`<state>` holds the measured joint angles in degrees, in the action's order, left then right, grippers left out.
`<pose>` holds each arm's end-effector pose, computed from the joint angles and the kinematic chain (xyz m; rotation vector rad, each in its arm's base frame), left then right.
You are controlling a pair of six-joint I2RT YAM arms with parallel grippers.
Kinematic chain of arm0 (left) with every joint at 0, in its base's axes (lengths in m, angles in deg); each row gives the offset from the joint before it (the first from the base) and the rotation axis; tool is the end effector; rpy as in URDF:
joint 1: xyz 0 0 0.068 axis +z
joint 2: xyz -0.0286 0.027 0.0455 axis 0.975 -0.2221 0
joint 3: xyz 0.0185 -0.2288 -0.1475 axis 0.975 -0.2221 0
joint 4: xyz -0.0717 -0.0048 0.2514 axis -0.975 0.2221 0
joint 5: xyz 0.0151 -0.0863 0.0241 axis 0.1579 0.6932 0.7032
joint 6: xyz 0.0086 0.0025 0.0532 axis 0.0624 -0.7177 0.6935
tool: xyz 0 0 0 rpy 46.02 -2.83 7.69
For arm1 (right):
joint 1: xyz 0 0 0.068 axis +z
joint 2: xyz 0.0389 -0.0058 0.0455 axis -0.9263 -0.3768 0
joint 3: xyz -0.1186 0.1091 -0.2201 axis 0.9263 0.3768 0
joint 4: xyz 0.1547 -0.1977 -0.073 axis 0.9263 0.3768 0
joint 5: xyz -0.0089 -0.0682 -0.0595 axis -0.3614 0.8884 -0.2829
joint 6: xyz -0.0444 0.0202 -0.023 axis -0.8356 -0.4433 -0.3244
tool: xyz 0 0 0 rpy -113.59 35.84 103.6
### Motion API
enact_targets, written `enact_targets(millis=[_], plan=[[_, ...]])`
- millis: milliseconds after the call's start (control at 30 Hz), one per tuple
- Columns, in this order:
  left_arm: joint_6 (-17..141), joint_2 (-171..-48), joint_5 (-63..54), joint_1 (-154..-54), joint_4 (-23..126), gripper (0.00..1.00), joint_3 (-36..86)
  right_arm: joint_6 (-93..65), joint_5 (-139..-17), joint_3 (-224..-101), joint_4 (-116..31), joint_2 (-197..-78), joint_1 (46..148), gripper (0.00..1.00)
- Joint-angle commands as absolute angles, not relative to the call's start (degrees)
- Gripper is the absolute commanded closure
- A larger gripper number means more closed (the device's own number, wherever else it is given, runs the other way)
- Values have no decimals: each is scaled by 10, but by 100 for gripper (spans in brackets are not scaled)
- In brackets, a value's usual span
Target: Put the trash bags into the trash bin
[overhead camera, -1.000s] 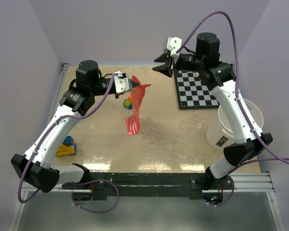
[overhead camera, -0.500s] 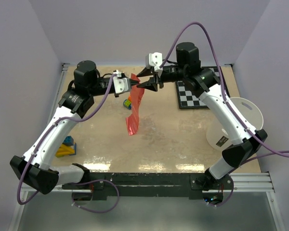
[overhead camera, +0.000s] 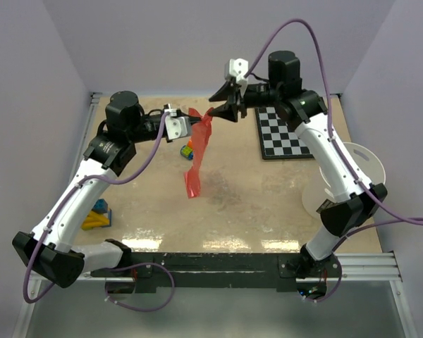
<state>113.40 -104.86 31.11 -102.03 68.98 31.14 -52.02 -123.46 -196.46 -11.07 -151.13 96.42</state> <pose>0.2326 -0.1350 0.4393 1.3267 1.0499 -0.4557 0.2974 0.1943 0.4689 -1.4005 1.1688 0.8282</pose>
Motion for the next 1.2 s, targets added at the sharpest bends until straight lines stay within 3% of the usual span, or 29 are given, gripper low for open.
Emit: enact_targets(millis=[0,267,567,900,1167], plan=[[1169,-1030,315,-1019,698,100,305,-455,-1301,-2033,-132,-1525,938,54],[1161,-1028,317,-1019,682,100,308,-490,-1243,-1994,-127,-1527,956,53],[1190,-1025,307,-1019,707,100,305,-347,-1252,-2009,-273,-1532,907,57],[1183,-1020,303,-1019,684,100,306,-517,-1216,-1985,-131,-1533,961,57],[1176,-1023,284,-1020,658,100,299,-541,-1240,-1988,-100,-1534,990,54]])
